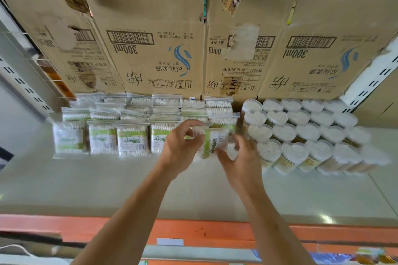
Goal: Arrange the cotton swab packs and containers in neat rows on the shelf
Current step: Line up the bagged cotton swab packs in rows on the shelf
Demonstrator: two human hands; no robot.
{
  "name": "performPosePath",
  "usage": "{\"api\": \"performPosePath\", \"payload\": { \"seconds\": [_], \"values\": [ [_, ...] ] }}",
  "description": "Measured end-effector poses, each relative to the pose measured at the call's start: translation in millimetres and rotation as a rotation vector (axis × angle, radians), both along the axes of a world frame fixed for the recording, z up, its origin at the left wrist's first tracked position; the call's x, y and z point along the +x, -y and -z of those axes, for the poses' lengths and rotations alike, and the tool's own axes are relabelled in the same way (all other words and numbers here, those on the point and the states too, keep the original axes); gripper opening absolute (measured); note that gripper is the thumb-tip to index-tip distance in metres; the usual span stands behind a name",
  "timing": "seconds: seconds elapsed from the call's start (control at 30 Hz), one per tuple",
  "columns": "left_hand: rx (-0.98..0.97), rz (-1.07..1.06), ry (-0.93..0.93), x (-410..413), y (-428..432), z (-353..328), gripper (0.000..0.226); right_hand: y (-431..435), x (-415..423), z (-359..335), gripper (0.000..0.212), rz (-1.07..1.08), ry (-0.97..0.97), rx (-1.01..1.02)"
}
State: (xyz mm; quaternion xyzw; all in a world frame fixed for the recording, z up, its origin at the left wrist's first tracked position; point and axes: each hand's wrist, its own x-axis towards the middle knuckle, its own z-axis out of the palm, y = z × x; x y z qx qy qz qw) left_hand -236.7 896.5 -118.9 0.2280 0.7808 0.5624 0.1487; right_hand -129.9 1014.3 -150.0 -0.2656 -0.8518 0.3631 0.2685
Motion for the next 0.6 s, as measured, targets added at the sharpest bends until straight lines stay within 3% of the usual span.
{"api": "performPosePath", "payload": {
  "seconds": [0.07,0.17,0.27,0.43,0.5,0.6],
  "values": [
    [-0.02,0.029,0.003,-2.2,-1.6,-3.1,0.03,-1.1,-0.7,-7.4,0.071,-0.08,-0.006,0.048],
    [-0.009,0.053,0.039,-1.6,-6.9,-3.0,0.039,-2.0,-5.3,-7.5,0.06,-0.174,0.046,0.096],
    [0.045,0.025,0.14,2.9,-9.3,1.7,0.033,-3.0,-5.4,-0.8,0.044,-0.119,0.055,0.031],
    [0.078,0.056,0.198,7.7,-10.2,6.0,0.026,0.9,-2.0,7.6,0.059,-0.124,-0.008,-0.023],
    [0.083,0.055,0.209,10.4,-11.9,5.1,0.028,0.0,-3.6,11.6,0.049,-0.064,-0.024,0.005],
    [0.03,-0.113,0.139,17.0,-12.9,10.7,0.027,1.0,-6.6,19.9,0.035,0.026,0.002,-0.004]
  ]
}}
